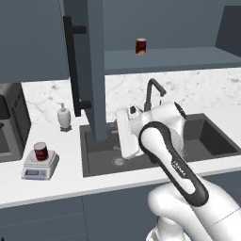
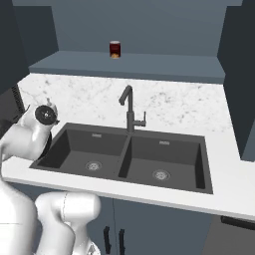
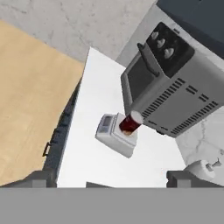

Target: Pick the canned food and place it on the digital scale for weighing, and close the cabinet.

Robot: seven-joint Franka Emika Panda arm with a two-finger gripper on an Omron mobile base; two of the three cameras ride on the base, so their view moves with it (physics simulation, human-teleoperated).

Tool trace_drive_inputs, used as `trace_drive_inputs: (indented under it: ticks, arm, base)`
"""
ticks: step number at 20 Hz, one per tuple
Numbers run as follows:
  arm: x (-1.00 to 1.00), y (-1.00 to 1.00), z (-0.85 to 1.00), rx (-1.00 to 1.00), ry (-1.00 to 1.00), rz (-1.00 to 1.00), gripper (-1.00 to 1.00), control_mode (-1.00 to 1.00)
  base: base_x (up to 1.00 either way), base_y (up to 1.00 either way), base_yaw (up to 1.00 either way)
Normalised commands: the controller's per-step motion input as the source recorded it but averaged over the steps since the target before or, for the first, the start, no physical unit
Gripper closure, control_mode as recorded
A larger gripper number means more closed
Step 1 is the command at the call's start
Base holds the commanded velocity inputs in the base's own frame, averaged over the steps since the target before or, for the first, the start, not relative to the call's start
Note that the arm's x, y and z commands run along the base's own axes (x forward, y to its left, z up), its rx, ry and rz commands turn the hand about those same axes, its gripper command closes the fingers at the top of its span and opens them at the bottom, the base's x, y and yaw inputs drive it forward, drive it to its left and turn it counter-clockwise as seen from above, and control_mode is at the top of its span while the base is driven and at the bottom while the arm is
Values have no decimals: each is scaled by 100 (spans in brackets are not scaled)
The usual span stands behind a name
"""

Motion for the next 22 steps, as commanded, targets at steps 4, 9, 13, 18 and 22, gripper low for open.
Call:
trace_drive_inputs:
  ticks: [4,9,13,18,22]
  arm:
    - [-46,-82,31,-33,-52,0,-100,-100]
    - [-36,-83,45,-23,-46,-1,-100,-100]
    - [-27,-93,27,8,-41,0,-100,-100]
    - [-11,-75,2,27,-57,2,-100,-100]
    - [0,-35,-13,43,-65,3,-100,-100]
  base:
    - [0,0,0]
    - [0,0,0]
    - [0,0,0]
    - [0,0,0]
    - [0,0,0]
